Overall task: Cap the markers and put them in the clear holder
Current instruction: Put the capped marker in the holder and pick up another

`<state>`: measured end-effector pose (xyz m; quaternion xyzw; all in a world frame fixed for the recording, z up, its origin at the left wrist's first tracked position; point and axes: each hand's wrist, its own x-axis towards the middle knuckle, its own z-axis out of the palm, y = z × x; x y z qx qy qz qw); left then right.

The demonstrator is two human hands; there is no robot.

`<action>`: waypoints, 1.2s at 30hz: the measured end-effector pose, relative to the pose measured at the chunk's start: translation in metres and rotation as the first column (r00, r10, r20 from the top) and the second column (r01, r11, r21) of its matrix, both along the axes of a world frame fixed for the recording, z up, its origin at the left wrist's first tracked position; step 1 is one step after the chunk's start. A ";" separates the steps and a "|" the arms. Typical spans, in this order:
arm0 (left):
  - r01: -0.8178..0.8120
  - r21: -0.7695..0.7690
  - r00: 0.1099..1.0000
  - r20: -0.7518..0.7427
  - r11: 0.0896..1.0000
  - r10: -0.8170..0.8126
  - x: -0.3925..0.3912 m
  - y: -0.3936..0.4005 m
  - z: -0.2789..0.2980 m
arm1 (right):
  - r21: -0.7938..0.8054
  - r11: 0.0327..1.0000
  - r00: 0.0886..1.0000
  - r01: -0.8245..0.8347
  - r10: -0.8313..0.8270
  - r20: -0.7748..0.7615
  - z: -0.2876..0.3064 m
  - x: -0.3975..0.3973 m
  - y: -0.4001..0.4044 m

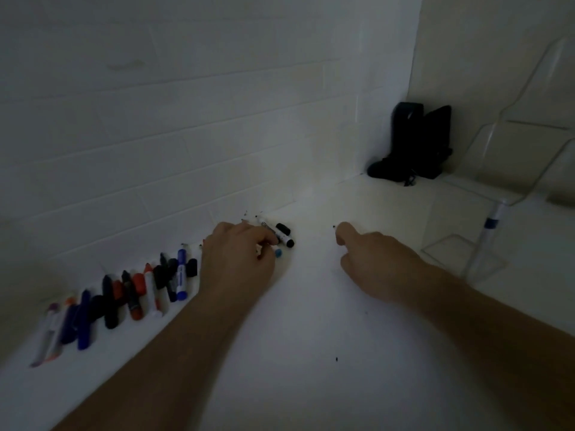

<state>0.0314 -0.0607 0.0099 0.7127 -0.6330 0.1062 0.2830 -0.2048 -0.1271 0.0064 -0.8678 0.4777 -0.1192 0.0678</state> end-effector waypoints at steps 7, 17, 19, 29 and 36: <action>0.000 0.135 1.000 0.016 0.991 -0.002 -0.022 -0.025 0.024 | 0.015 0.992 0.915 -0.124 0.109 0.388 -0.017 -0.019 -0.005; -0.202 0.658 0.935 0.350 0.726 -0.057 -0.042 -0.103 0.047 | 0.049 0.981 0.839 -0.187 0.134 0.527 -0.016 -0.027 -0.008; -0.182 0.648 0.935 0.346 0.740 -0.073 -0.040 -0.107 0.043 | 0.050 0.979 0.832 -0.200 0.142 0.537 -0.016 -0.027 -0.008; 0.390 0.092 0.697 -0.680 0.916 -0.229 -0.050 -0.005 0.036 | 0.181 0.949 0.670 -0.259 0.041 0.742 -0.009 -0.024 -0.004; 0.298 -0.069 0.605 -0.758 0.952 -0.244 -0.035 0.013 0.005 | 0.048 0.990 0.764 -0.133 0.071 0.641 -0.009 -0.019 -0.005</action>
